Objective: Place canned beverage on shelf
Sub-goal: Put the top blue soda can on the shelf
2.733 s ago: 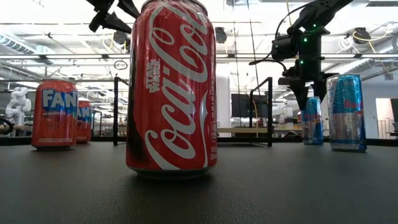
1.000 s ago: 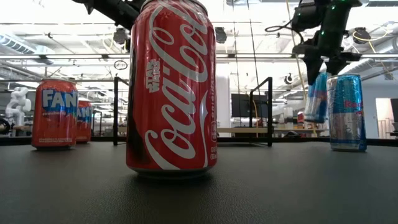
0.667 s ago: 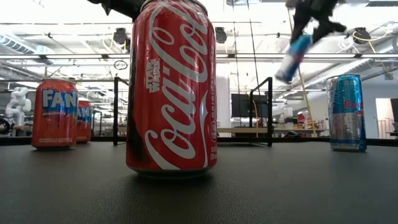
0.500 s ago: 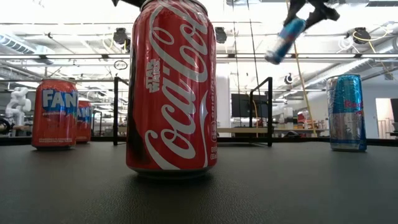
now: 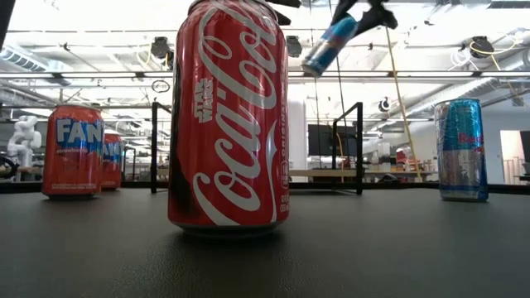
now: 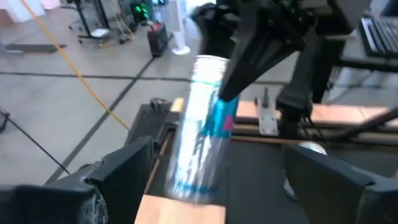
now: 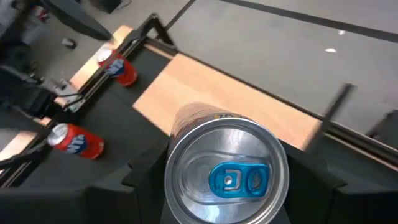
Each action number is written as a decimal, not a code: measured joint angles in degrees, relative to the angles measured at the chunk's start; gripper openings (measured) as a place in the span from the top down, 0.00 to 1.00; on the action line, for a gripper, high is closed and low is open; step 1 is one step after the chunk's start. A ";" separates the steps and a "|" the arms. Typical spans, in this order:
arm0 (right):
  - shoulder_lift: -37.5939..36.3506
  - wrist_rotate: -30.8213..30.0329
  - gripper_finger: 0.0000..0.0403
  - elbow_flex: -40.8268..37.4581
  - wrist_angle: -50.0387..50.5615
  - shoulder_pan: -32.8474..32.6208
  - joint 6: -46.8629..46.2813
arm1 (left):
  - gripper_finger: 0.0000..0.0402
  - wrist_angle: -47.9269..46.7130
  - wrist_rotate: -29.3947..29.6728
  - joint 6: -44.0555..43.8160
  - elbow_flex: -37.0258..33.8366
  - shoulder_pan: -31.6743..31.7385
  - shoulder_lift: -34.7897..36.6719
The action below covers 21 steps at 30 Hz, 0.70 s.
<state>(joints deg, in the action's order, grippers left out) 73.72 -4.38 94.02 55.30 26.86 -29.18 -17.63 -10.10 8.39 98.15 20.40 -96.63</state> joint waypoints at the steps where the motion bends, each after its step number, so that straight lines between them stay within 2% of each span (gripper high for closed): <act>1: 0.68 -0.03 0.42 0.00 -0.84 -0.61 0.17 | 0.12 0.07 0.04 0.42 0.07 -0.23 -0.39; 10: 6.15 -0.03 0.42 0.00 -7.27 -5.75 4.93 | 0.12 -0.46 0.47 2.98 0.09 -2.00 -3.73; 17: 8.25 -0.04 0.42 0.00 -9.59 -8.18 6.09 | 0.12 -3.01 3.23 3.06 0.07 -2.29 -5.39; 21: 8.48 -0.02 0.42 0.00 -9.54 -8.66 6.11 | 0.16 -5.45 4.31 4.06 0.05 -2.27 -5.63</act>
<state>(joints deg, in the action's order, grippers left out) 82.20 -4.40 94.02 45.75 18.19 -23.07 -23.08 -5.79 12.45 98.19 18.13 -102.26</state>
